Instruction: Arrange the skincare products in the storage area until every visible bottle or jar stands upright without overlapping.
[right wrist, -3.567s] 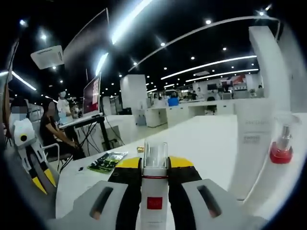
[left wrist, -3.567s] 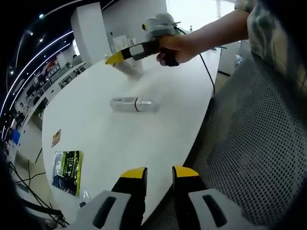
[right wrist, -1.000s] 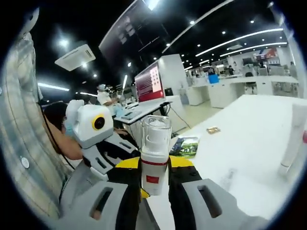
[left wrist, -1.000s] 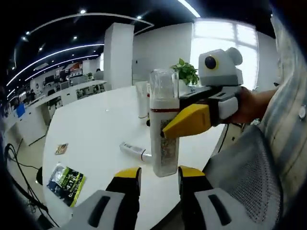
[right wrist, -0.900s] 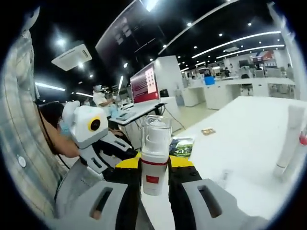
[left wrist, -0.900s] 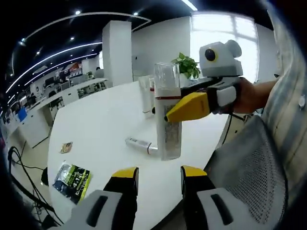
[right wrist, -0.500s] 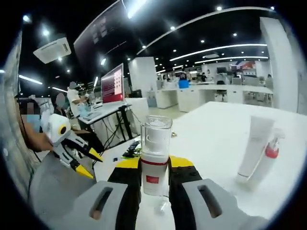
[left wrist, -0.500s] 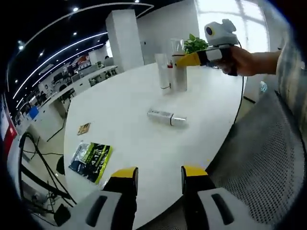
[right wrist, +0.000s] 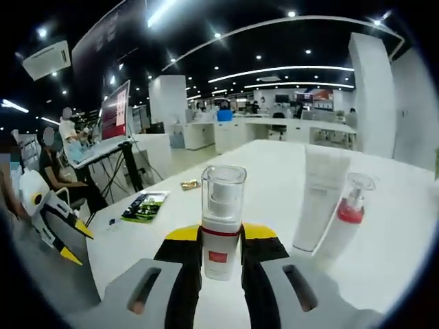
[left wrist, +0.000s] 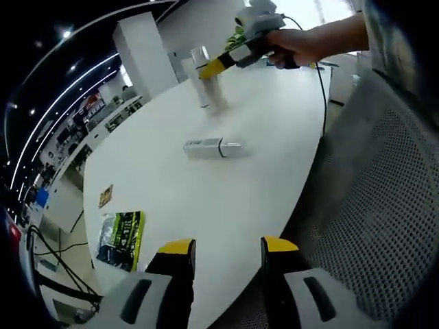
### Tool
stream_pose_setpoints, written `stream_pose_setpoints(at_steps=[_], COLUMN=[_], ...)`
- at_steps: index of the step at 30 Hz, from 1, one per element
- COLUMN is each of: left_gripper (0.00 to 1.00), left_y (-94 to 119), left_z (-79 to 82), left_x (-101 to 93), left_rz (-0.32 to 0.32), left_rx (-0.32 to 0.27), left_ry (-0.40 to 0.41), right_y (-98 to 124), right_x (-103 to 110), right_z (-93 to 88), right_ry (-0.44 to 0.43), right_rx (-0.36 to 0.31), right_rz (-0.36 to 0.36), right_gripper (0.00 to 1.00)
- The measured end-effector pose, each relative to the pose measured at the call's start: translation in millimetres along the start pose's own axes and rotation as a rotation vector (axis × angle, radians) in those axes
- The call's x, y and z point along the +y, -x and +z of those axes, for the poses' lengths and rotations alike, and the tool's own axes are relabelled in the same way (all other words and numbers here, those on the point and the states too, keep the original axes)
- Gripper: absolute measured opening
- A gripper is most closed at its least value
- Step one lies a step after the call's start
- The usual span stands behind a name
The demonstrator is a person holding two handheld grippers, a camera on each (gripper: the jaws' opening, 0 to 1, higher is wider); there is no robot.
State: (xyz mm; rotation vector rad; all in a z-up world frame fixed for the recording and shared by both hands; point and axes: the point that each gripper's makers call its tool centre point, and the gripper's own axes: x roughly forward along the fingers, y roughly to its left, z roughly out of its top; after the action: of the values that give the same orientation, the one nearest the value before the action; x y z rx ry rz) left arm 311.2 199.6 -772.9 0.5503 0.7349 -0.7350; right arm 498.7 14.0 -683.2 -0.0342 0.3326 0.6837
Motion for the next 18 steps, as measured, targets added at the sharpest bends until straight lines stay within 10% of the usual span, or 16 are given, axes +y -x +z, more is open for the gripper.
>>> stream_pose_setpoints(at_steps=[18], left_gripper=[0.38], left_y=[-2.4], left_z=[-7.3], left_x=[-2.1], left_rz=[-0.015], left_rx=[0.040], left_ry=[-0.011], right_y=[-16.8], right_x=[-75.4], right_z=[-42.7], right_ry=[-0.049], right_rx=[-0.030], right_rz=[-0.226], right_gripper=[0.19])
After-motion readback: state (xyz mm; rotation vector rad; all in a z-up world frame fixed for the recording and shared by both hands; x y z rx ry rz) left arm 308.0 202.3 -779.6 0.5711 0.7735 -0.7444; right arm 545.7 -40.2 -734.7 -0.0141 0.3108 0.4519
